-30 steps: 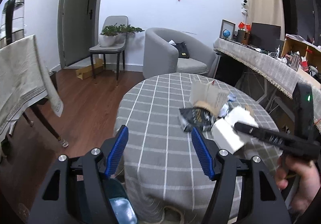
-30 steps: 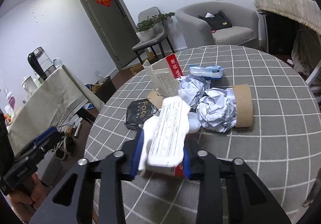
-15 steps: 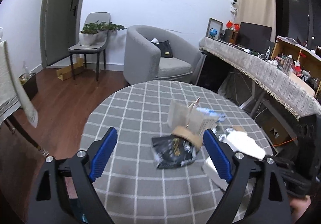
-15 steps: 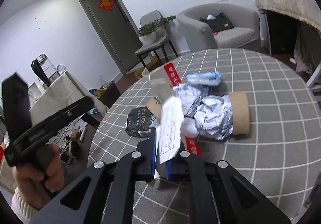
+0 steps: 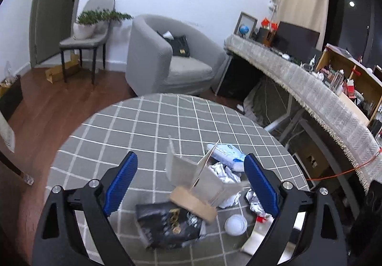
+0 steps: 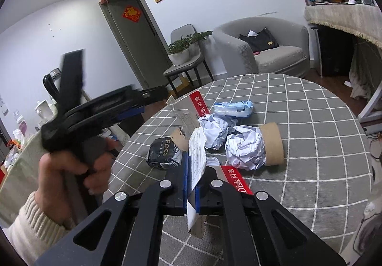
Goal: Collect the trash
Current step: 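Grasp the white paper box with the left tool while right tool holds receipt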
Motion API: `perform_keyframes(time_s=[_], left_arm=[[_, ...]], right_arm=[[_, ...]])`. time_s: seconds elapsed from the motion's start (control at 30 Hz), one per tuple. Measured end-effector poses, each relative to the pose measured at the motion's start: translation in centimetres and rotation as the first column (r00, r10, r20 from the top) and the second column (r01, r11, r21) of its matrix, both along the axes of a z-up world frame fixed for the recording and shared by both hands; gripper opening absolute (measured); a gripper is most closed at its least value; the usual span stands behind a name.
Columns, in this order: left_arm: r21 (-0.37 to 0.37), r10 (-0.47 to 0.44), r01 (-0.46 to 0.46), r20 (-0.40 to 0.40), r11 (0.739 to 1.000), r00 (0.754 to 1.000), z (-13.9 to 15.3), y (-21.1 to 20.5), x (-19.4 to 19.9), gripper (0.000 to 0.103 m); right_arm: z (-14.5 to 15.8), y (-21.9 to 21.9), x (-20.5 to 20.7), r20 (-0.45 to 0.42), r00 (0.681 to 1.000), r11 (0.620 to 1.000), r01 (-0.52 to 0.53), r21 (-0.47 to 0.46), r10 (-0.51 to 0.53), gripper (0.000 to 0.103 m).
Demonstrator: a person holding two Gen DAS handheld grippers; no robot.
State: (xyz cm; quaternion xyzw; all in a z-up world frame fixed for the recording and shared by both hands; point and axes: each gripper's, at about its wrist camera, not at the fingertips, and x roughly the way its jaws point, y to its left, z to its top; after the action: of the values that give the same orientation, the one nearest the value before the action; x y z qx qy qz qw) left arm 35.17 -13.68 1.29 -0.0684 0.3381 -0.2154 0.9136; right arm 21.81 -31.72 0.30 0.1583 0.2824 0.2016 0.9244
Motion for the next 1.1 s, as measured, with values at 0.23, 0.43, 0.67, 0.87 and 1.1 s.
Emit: perform_keyframes(time_s=[0.23,0.43,0.67,0.87,1.1], left_arm=[[0.038,-0.021,0.025,-0.094,0.999,0.995,-1.8,-1.1,2.2,0.077],[0.057,-0.039,0.044,-0.101,0.997,0.994,-2.4,-0.9,1.4,0.055],[0.018,-0.029,0.031,-0.097,0.999,0.995,-2.4,0.4,0.6,0.035],[-0.034,-0.001,0.0,-0.027,0.999,1.0,-0.4,2.0,-0.8,0.035],[-0.069,0.057,-0.056,0.011,0.996,0.998,1.6,5.1,-2.2,0.035]], right_arm=[[-0.3,-0.7,0.0,0.004,1.0,1.0,-0.018,0.01,0.018,0.004],[-0.3,-0.6,-0.3,0.005,0.999,0.999,-0.033,0.017,0.033,0.004],[-0.1,0.2,-0.6,0.015,0.998,0.999,-0.054,0.002,0.054,0.004],[0.4,0.7,-0.6,0.027,0.998,0.998,-0.062,0.013,0.062,0.004],[1.3,2.4,-0.6,0.048,0.996,0.996,-0.082,0.022,0.081,0.004]])
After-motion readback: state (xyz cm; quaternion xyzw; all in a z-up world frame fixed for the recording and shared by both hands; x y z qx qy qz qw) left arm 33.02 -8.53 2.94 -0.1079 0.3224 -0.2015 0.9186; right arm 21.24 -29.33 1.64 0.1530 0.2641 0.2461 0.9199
